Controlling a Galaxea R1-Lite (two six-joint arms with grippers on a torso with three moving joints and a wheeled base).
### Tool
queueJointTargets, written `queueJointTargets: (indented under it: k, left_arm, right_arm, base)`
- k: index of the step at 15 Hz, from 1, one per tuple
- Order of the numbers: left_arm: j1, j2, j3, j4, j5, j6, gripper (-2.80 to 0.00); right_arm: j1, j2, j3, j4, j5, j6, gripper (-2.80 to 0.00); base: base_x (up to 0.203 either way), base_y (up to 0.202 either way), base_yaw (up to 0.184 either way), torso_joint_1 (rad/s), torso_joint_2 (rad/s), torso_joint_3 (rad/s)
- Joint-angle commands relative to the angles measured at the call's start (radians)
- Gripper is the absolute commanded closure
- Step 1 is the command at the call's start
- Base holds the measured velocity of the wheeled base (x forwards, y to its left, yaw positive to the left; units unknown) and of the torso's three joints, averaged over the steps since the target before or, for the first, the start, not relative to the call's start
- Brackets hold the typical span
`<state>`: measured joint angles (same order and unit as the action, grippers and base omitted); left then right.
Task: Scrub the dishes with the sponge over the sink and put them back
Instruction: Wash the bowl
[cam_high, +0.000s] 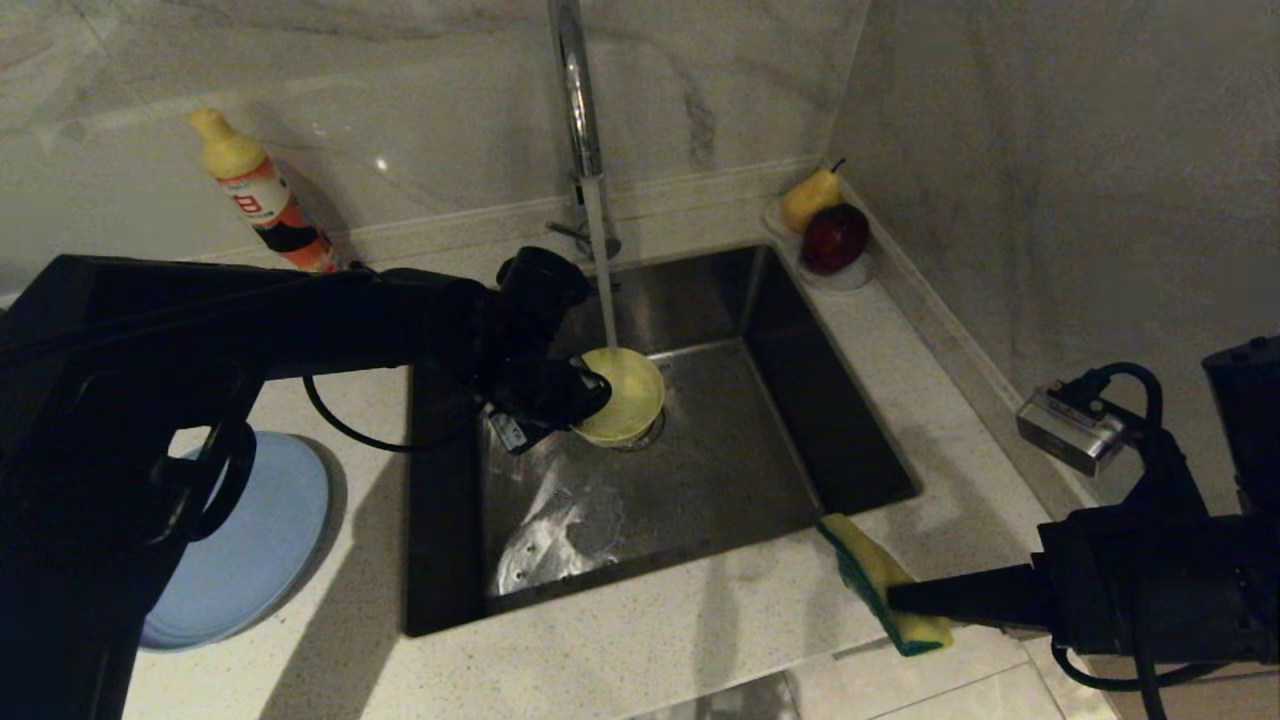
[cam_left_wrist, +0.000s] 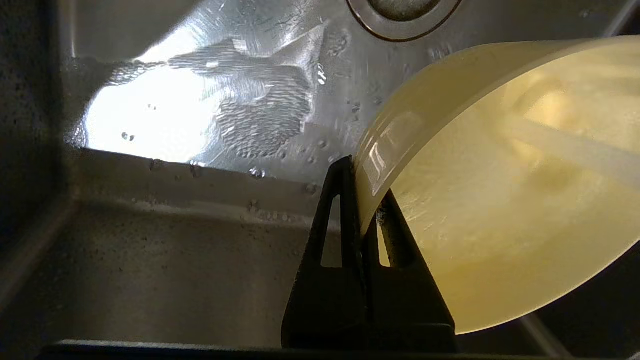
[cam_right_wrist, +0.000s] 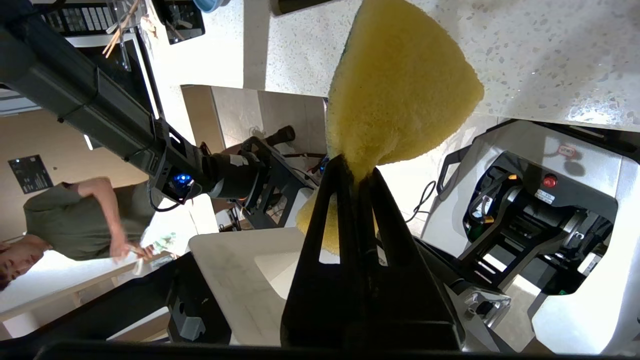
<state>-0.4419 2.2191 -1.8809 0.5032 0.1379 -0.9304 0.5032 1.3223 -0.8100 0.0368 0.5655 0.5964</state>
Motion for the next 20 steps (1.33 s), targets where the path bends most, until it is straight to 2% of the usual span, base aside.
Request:
queueJointTargets:
  k: [1, 11, 16, 18, 20]
  left_arm:
    - [0.000, -0.009, 0.000, 0.003, 0.000, -0.005, 0.00]
    - [0.000, 0.001, 0.003, 0.003, -0.006, -0.019, 0.00]
    - [0.002, -0.070, 0.030, 0.031, -0.006, -0.017, 0.00]
    - [0.002, -0.132, 0.104, 0.040, 0.007, -0.006, 0.00]
    - [0.009, -0.208, 0.167, 0.031, 0.072, 0.032, 0.00]
  right_arm:
    - [0.003, 0.001, 0.000, 0.000, 0.004, 0.003, 0.00]
    - [-0.002, 0.035, 0.008, -0.003, 0.022, -0.001, 0.00]
    - [-0.001, 0.035, 0.000, -0.003, 0.022, 0.000, 0.00]
    - [-0.002, 0.028, -0.001, -0.002, 0.022, 0.003, 0.00]
    - [-0.004, 0.027, -0.001, -0.002, 0.022, 0.005, 0.00]
  base:
    - [0.000, 0.000, 0.000, 0.000, 0.00, 0.000]
    - [0.000, 0.000, 0.000, 0.000, 0.00, 0.000]
    - [0.000, 0.000, 0.000, 0.000, 0.00, 0.000]
    - [0.000, 0.000, 0.000, 0.000, 0.00, 0.000]
    - [0.000, 0.000, 0.000, 0.000, 0.00, 0.000]
